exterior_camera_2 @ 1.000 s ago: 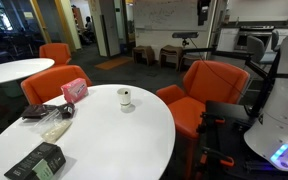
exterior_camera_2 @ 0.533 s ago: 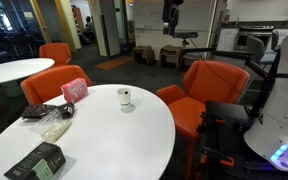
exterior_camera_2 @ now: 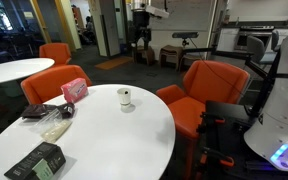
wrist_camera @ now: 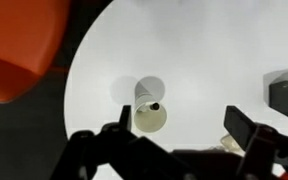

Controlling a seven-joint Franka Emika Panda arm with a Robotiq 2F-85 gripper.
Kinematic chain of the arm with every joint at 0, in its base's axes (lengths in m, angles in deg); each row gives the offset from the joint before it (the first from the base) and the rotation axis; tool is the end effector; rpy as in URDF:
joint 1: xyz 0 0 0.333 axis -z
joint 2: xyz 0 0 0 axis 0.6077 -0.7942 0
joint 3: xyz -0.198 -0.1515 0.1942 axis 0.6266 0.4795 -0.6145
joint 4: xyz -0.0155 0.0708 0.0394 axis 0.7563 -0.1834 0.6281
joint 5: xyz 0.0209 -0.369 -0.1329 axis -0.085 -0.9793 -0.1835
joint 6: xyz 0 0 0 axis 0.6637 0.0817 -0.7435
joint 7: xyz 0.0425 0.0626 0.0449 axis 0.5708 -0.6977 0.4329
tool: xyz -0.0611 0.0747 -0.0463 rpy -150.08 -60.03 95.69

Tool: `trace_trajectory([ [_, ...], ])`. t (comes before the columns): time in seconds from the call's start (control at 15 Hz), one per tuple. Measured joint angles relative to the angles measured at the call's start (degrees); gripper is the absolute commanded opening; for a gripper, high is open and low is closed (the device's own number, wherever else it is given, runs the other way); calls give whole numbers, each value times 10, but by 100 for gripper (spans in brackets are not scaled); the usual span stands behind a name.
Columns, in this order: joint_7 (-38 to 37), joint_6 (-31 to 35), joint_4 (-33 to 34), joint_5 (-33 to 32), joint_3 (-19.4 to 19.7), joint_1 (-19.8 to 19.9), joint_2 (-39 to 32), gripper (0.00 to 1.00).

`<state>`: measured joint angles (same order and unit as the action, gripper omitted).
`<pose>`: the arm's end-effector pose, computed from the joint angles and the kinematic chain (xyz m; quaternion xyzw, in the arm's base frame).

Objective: Remove the marker from the white cup and put it on the table

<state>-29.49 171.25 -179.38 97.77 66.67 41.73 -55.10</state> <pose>0.5395 -0.1662 0.4380 -0.9924 0.1048 -0.0028 0.0650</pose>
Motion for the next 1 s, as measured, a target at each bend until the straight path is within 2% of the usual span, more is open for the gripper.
trace_trajectory([
  [0.47,-22,16,167,3,-34,31,-190,100],
  [0.73,-22,17,205,2,-48,46,-251,100],
  [1.0,-22,17,225,0,-57,56,-283,100],
])
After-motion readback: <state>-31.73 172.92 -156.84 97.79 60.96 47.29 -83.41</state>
